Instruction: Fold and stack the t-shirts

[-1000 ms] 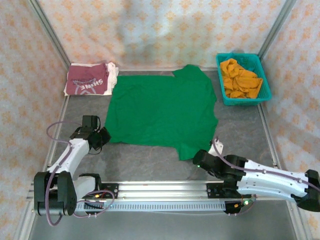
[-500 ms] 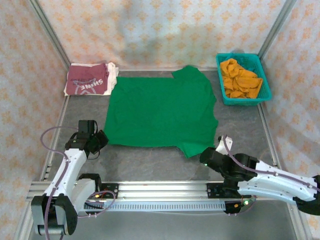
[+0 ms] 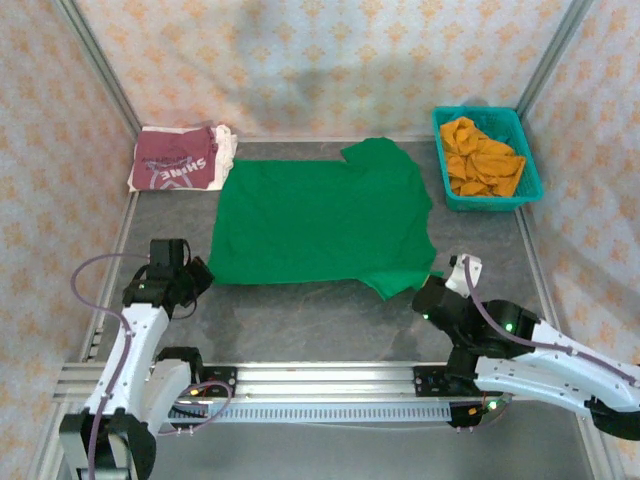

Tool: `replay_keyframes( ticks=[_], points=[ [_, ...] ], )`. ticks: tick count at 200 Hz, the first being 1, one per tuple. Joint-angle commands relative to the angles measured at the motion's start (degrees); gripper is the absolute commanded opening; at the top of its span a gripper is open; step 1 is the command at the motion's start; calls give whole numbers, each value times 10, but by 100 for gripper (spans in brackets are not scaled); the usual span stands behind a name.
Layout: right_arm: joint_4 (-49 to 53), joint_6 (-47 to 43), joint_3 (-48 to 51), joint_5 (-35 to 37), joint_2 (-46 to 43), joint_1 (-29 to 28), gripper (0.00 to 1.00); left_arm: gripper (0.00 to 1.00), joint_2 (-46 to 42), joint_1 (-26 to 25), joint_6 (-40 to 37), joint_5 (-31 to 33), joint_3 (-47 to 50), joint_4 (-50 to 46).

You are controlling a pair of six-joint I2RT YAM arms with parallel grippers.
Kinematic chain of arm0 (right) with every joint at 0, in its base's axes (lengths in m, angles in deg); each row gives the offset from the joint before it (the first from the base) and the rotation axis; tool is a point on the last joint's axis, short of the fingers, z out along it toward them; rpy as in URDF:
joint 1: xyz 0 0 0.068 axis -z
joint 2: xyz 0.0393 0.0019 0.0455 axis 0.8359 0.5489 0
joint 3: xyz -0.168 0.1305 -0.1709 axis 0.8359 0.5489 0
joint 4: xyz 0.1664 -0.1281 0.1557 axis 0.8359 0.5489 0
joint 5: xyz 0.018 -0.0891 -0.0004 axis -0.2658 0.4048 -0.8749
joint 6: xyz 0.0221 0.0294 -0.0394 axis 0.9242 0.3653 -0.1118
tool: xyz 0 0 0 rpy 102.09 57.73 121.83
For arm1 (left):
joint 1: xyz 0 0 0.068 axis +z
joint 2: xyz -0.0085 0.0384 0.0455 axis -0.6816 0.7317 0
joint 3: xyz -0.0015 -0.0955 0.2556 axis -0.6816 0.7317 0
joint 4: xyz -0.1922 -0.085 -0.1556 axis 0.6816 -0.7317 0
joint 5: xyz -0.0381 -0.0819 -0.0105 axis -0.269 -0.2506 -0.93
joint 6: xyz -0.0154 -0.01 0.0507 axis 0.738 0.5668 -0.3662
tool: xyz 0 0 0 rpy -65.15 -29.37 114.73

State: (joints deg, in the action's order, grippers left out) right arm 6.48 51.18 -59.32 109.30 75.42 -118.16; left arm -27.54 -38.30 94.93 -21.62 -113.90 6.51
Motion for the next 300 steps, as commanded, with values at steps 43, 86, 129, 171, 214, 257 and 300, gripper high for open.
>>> replay_keyframes(
  ticks=[43,86,129,171,214,257,300],
  points=[
    [-156,-210,-10,-169,92,233,0,0,122,6,-47,3,-73,38],
    [-219,-269,-30,-226,174,295,0,0,208,6,-96,-2,-131,40],
    [-249,-284,-31,-251,219,329,0,0,264,6,-127,8,-185,30],
    [-259,-309,-70,-265,256,351,0,0,300,5,-140,16,-218,18],
    [-242,-350,-131,-276,310,369,0,0,327,6,-151,22,-256,1],
    [-232,-374,-174,-300,324,391,0,0,323,5,-151,16,-267,-3],
    [-170,-362,-175,-291,241,391,0,0,241,-3,-122,-7,-219,-34]
  ],
)
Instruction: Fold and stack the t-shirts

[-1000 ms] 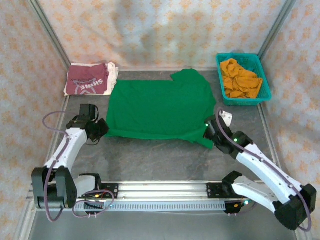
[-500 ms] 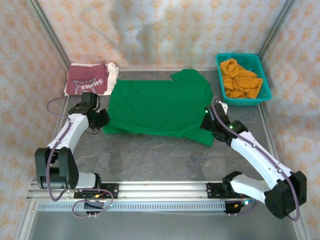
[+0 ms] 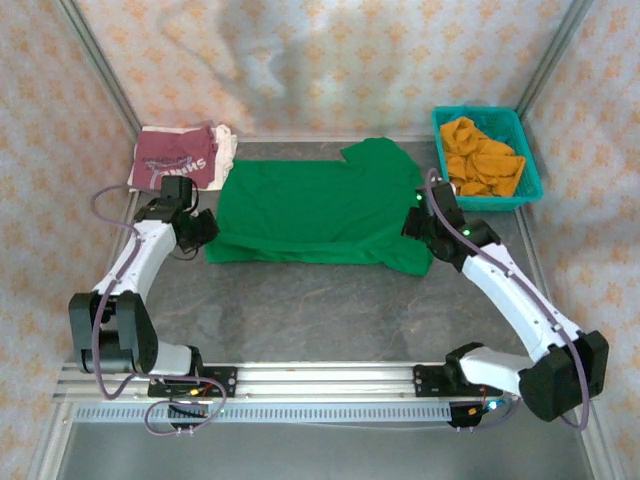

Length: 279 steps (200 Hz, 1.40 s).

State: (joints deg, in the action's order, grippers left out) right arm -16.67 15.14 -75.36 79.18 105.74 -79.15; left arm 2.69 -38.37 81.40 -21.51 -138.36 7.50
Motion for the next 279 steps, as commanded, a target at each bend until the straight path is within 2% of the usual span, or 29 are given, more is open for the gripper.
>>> replay_keyframes(
  ticks=[1,33,54,84,115,157,202,247,279],
  points=[
    [64,-1,-14,11,-66,1,0,0,-64,-2,13,-9,27,-45],
    [153,11,-1,41,-153,1,0,0,-167,-2,49,1,86,-78],
    [174,7,8,27,-186,1,0,0,-218,-2,50,4,116,-85],
    [172,5,31,-36,-191,1,0,0,-233,-2,71,-3,155,-84],
    [183,-2,35,-61,-185,1,0,0,-231,-2,72,-5,165,-73],
    [164,-27,16,-78,-117,1,0,0,-167,-2,38,11,130,-54],
    [116,-36,-21,-51,-3,3,0,0,-52,-1,7,37,67,-25],
    [85,-40,-43,-63,73,43,0,0,38,1,-23,52,11,-26],
    [69,-44,-58,-71,106,50,0,0,79,1,-37,55,-30,-34]
  ],
)
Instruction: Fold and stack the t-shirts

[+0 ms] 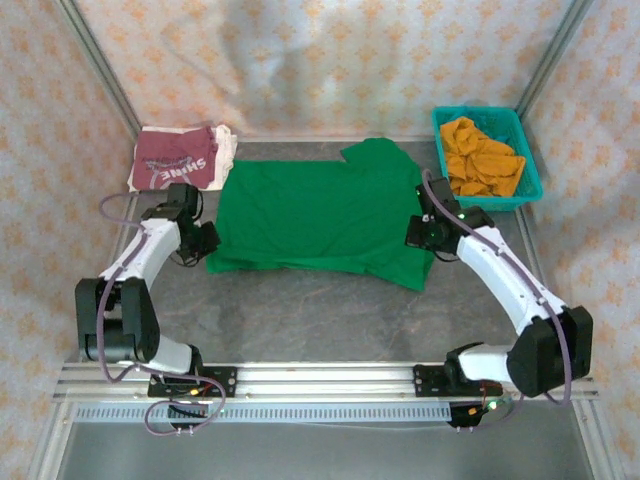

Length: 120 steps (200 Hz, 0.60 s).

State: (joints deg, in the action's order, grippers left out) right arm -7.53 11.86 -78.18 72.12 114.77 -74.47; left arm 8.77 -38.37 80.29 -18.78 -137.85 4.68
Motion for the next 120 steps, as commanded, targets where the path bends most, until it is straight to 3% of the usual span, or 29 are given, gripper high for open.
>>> replay_keyframes(
  ticks=[1,120],
  points=[
    [-23,-12,-30,-1,17,4,0,0,19,1,-26,27,-36,-5],
    [-12,-45,-136,34,124,5,0,0,101,-12,-48,19,-110,-26]
  ],
)
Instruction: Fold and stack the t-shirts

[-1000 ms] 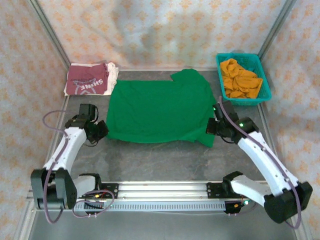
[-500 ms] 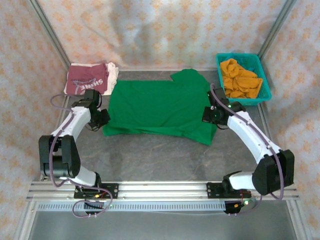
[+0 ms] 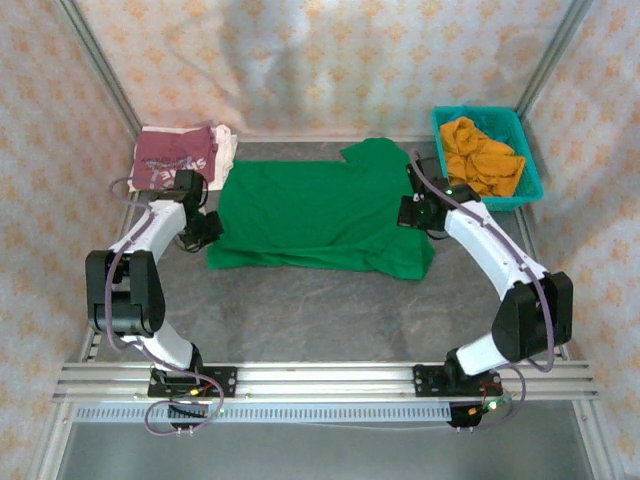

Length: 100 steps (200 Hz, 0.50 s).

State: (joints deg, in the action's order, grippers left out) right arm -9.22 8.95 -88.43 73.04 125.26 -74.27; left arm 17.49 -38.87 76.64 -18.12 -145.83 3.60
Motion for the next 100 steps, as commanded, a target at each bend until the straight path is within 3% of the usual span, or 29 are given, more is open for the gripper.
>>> replay_keyframes(
  ticks=[1,44,55,61,67,73,80,87,100],
  points=[
    [5,-16,-35,25,20,4,0,0,15,-8,-12,13,-31,-15],
    [-20,-20,-85,15,76,20,0,0,71,-15,-15,30,-88,-15],
    [-28,-21,-114,12,106,30,0,11,84,-14,-15,56,-115,-18],
    [-25,-20,-139,7,125,37,6,11,89,-14,-17,72,-131,-16],
    [-25,-16,-164,7,143,45,21,12,92,-13,-15,93,-144,-14],
    [-26,-13,-188,8,159,52,36,18,95,-12,-12,111,-159,-13],
    [-25,-17,-219,2,175,56,46,27,97,-10,-9,124,-175,-14],
    [-21,-24,-249,-1,185,57,50,35,98,-9,-5,128,-188,-16],
    [-6,-33,-295,-20,194,56,47,37,87,-11,-1,128,-197,-11]
  ],
)
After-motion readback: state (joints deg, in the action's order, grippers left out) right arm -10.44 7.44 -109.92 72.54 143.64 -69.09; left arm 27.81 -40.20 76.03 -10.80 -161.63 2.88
